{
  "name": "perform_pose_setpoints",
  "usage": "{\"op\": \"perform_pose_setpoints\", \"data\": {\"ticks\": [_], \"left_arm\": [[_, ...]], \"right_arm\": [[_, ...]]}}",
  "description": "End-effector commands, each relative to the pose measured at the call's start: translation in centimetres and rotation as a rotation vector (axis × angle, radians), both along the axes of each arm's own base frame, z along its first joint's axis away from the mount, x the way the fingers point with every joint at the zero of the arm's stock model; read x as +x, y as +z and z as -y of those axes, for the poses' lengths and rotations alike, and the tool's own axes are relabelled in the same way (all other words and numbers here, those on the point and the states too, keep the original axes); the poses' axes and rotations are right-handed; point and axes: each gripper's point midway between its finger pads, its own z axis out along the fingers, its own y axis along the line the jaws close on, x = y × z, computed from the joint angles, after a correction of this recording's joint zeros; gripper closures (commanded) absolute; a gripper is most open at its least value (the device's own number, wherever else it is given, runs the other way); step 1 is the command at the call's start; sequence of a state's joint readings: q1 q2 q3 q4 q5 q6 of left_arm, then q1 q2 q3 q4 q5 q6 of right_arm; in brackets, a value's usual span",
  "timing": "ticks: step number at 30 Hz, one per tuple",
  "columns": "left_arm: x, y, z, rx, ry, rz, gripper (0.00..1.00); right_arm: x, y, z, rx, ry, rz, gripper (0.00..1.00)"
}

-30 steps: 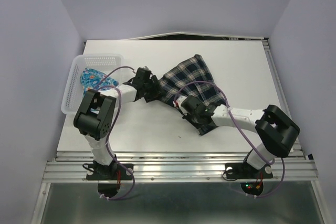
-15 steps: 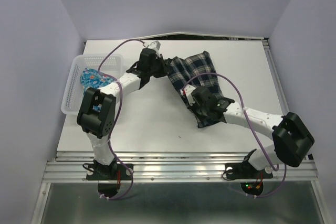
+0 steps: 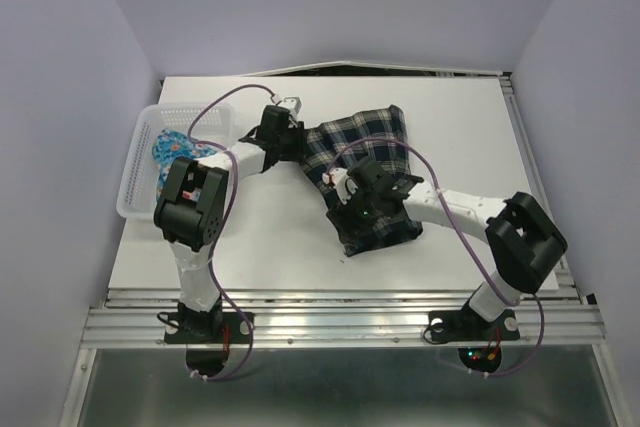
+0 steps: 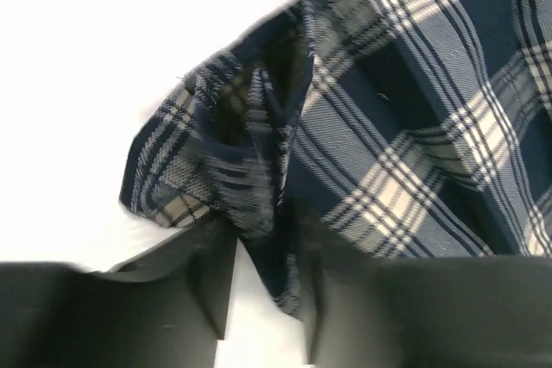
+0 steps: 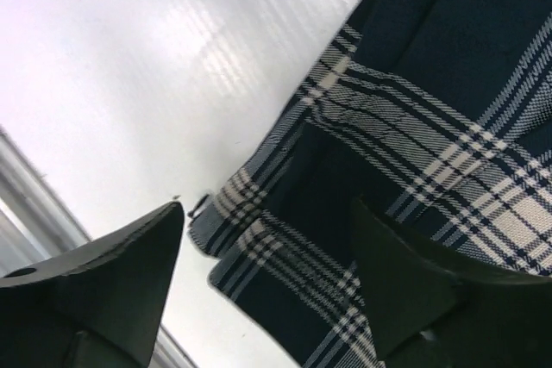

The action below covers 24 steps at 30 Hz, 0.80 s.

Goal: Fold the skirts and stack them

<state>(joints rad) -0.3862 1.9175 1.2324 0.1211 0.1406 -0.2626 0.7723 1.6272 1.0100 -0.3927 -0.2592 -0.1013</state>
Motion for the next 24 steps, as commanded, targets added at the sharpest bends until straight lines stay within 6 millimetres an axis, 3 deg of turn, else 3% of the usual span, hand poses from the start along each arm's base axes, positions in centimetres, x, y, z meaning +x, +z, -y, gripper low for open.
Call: {"op": "perform_pose_setpoints", "data": {"ticks": [1,4,5,6,7,8,9,10,11,13,17,18,19,21,22,24], "left_arm": [[4.0,7.0,-2.4,0.045,0.02,0.227,0.41],[3.9,10.6,-3.1,0.039,-0.006,0.309,0.3],[4.0,11.8,-3.5,0.049,-0.023,0.347,0.22],[3.3,13.9,-3.3,0.036,-0.058,0.393,0.2],[2.7,15.1,-3.0,0.048,-0.111,0.43,0.17],[1.7,17.0,-3.2,0.065,-0.142,0.484,0.07],[1.1,18.0,-3.2,0.072,-0.165,0.517,0.05],[0.4,18.8,-3.2,0.082,-0.196,0.548,0.04],[-1.0,21.0,-2.8,0.108,-0.275,0.627,0.03],[-3.2,20.5,-2.3,0.148,-0.366,0.664,0.02],[-9.5,18.6,1.3,0.335,-0.64,0.774,0.01],[-11.1,19.3,1.7,0.367,-0.674,0.83,0.02],[-13.8,17.3,3.7,0.413,-0.793,0.857,0.01],[-16.2,15.9,4.8,0.473,-0.856,0.878,0.02],[-18.5,15.5,7.0,0.476,-0.932,0.9,0.04],[-19.8,14.1,8.2,0.497,-0.966,0.847,0.08]], "right_arm": [[1.4,6.6,-1.3,0.139,0.019,0.078,0.09],[4.2,11.3,0.5,0.232,-0.009,0.104,0.06],[4.6,12.2,1.5,0.242,-0.024,0.086,0.05],[6.8,14.5,3.2,0.292,-0.052,0.119,0.05],[7.3,15.3,4.6,0.294,-0.041,0.144,0.05],[8.9,16.0,6.8,0.295,-0.083,0.171,0.05],[8.8,16.0,6.9,0.284,-0.061,0.178,0.07],[10.0,15.7,9.4,0.267,-0.108,0.182,0.08],[9.8,14.5,10.3,0.256,-0.083,0.141,0.12],[10.2,12.9,12.1,0.249,-0.103,0.079,0.17],[8.1,9.0,11.5,0.287,-0.042,-0.113,0.35],[7.6,8.6,10.9,0.323,-0.044,-0.158,0.38],[7.5,7.4,10.8,0.328,-0.053,-0.193,0.43],[6.7,5.4,10.6,0.341,-0.069,-0.256,0.47],[6.4,4.3,10.6,0.339,-0.085,-0.293,0.52],[5.0,2.5,10.2,0.34,-0.097,-0.359,0.55]]}}
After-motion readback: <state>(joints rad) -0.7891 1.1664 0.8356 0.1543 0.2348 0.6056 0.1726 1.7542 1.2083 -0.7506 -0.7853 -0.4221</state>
